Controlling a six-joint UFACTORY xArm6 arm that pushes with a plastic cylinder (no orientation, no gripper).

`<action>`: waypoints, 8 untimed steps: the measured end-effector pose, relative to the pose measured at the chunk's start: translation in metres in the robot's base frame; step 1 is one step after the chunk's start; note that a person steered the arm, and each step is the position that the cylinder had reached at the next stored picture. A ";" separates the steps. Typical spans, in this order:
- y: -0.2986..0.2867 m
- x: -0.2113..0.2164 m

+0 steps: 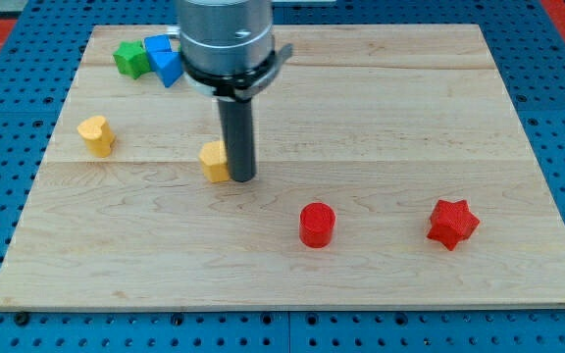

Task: Drag the yellow hexagon to the bottom of yellow heart

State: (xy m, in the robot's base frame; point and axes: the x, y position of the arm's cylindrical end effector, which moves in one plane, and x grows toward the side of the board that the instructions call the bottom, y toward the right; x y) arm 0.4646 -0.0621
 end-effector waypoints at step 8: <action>-0.135 -0.039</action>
State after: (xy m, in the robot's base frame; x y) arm 0.4252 -0.1970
